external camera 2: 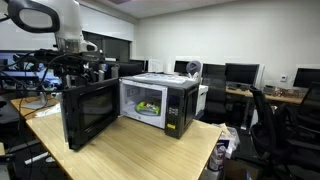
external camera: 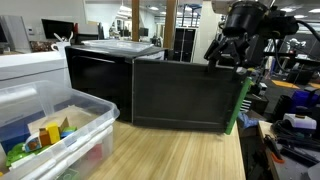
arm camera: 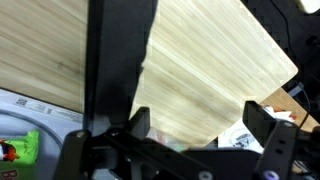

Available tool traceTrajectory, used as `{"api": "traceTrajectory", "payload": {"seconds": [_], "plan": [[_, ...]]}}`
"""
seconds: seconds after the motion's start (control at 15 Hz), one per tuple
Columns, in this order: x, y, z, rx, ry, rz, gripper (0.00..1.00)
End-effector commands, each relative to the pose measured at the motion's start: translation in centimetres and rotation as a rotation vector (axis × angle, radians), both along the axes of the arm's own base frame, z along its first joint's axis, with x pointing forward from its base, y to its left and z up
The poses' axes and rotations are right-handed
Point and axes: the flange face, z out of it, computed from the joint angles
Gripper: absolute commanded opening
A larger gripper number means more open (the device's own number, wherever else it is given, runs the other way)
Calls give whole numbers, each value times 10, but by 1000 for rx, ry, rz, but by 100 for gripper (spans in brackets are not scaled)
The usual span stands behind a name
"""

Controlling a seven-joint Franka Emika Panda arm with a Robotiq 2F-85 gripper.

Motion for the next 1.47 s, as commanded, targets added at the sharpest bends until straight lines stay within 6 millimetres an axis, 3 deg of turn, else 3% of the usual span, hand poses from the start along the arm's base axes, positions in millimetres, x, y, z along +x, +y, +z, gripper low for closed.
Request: {"api": "traceTrajectory", "payload": {"seconds": [0.0, 0.27, 0.8, 1.0, 1.07, 1.4], "plan": [[4, -13, -6, -68, -26, 10, 100], [5, -30, -5, -104, -54, 3, 100], [10, -87, -19, -176, -76, -74, 100], [9, -112, -31, -201, -61, -115, 100], [8, -130, -45, -209, -49, -147, 100], [9, -160, -72, -235, -72, -217, 100]]}}
